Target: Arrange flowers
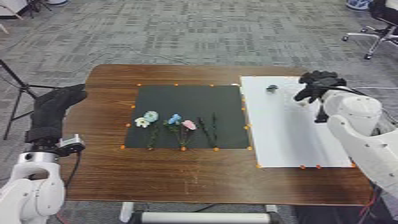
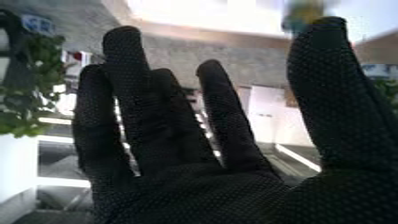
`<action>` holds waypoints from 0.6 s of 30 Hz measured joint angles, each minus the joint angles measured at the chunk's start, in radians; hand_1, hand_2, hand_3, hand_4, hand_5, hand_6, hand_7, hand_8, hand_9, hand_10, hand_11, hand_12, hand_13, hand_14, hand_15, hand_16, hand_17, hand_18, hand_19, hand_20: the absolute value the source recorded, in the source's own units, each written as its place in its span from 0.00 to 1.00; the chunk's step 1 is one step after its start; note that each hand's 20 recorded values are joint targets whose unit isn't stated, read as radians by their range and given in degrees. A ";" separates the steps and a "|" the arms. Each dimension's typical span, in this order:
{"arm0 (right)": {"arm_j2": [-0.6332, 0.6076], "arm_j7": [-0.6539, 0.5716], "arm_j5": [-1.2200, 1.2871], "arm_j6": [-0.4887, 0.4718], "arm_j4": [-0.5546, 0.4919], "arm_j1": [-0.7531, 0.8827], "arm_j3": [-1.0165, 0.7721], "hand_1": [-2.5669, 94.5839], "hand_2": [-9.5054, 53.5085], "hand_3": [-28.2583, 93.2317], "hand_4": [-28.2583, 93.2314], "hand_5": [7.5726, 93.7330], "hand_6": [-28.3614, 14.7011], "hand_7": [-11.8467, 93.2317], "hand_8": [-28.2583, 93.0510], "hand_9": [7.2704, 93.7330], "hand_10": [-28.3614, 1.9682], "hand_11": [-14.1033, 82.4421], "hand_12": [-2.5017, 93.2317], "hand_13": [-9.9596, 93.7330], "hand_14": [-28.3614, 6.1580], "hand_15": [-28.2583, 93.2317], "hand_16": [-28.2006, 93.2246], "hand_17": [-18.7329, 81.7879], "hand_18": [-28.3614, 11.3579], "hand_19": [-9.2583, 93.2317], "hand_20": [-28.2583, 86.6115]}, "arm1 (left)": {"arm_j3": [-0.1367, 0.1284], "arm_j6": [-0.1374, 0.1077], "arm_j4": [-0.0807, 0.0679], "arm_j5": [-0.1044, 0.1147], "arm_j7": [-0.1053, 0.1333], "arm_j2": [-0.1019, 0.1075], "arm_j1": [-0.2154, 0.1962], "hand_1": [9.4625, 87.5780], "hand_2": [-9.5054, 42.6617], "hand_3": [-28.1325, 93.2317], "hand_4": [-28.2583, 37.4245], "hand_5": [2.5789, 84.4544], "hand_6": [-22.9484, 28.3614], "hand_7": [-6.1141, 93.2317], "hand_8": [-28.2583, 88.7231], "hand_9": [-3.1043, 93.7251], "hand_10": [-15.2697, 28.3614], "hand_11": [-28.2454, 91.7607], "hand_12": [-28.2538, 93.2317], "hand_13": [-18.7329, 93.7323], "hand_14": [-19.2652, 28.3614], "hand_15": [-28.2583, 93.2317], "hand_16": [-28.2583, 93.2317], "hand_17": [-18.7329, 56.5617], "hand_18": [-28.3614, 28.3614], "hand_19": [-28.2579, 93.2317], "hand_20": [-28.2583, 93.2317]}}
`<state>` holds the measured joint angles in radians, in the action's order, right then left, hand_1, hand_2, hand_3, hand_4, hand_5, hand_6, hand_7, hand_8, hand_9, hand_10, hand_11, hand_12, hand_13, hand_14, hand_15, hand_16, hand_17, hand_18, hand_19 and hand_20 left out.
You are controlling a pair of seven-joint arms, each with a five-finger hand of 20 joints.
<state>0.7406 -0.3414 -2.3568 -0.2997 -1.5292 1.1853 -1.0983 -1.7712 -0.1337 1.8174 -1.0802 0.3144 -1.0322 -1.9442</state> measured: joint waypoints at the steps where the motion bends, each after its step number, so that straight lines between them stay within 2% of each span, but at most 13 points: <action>1: 0.000 0.000 0.000 0.001 0.002 0.009 0.000 0.40 0.00 0.83 0.06 0.45 0.61 0.25 0.17 0.50 0.47 0.25 0.21 0.65 0.40 0.57 0.47 0.42 0.15 0.70 0.68 | 0.000 0.000 0.000 0.000 0.000 0.000 -0.001 0.21 0.38 0.81 0.00 0.64 0.50 0.22 0.18 0.59 0.69 0.41 0.35 0.54 0.77 0.40 0.23 0.34 0.70 0.33 0.37; 4: 0.001 0.000 -0.002 0.022 0.013 0.031 0.007 0.45 0.00 0.82 0.06 0.52 0.65 0.27 0.16 0.60 0.51 0.29 0.21 0.70 0.44 0.61 0.48 0.45 0.15 0.73 0.70 | 0.000 -0.001 0.000 0.000 0.000 0.000 -0.001 0.21 0.38 0.81 0.00 0.64 0.49 0.22 0.18 0.59 0.69 0.41 0.35 0.54 0.77 0.40 0.23 0.34 0.71 0.33 0.37; 7: 0.000 -0.002 -0.010 0.109 0.034 0.043 0.044 0.50 0.00 0.80 0.06 0.61 0.70 0.30 0.15 0.72 0.54 0.32 0.21 0.75 0.49 0.63 0.49 0.48 0.17 0.76 0.71 | 0.000 -0.001 0.000 0.000 0.000 0.000 -0.001 0.21 0.38 0.81 0.00 0.64 0.49 0.22 0.18 0.59 0.69 0.41 0.35 0.54 0.77 0.40 0.23 0.34 0.71 0.33 0.37; 9: -0.002 -0.001 -0.019 0.197 0.050 0.047 0.078 0.54 0.00 0.77 0.06 0.65 0.71 0.31 0.22 0.78 0.55 0.32 0.25 0.77 0.51 0.64 0.50 0.49 0.17 0.77 0.72 | 0.000 -0.001 0.000 0.000 0.000 0.000 -0.001 0.21 0.38 0.81 0.00 0.64 0.49 0.22 0.18 0.59 0.69 0.41 0.35 0.54 0.76 0.40 0.23 0.34 0.70 0.33 0.37; 11: -0.004 0.002 -0.026 0.285 0.065 0.049 0.109 0.61 0.00 0.73 0.06 0.76 0.72 0.34 0.27 0.88 0.60 0.27 0.33 0.80 0.55 0.65 0.51 0.52 0.16 0.79 0.74 | 0.000 -0.001 0.000 0.000 0.000 0.000 -0.001 0.21 0.38 0.81 0.00 0.64 0.49 0.22 0.18 0.59 0.69 0.41 0.35 0.54 0.77 0.40 0.23 0.34 0.70 0.33 0.37; 18: -0.025 0.005 -0.013 0.498 0.087 0.032 0.205 0.64 0.00 0.71 0.08 0.81 0.70 0.33 0.28 0.93 0.58 0.26 0.35 0.82 0.56 0.67 0.52 0.53 0.15 0.81 0.75 | -0.002 -0.002 0.003 0.001 0.000 0.000 -0.004 0.21 0.38 0.81 0.00 0.64 0.50 0.22 0.18 0.59 0.69 0.41 0.35 0.54 0.77 0.40 0.23 0.34 0.71 0.33 0.37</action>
<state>0.7159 -0.3363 -2.3701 0.1979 -1.4419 1.2174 -0.8933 -1.7735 -0.1361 1.8207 -1.0795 0.3148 -1.0323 -1.9480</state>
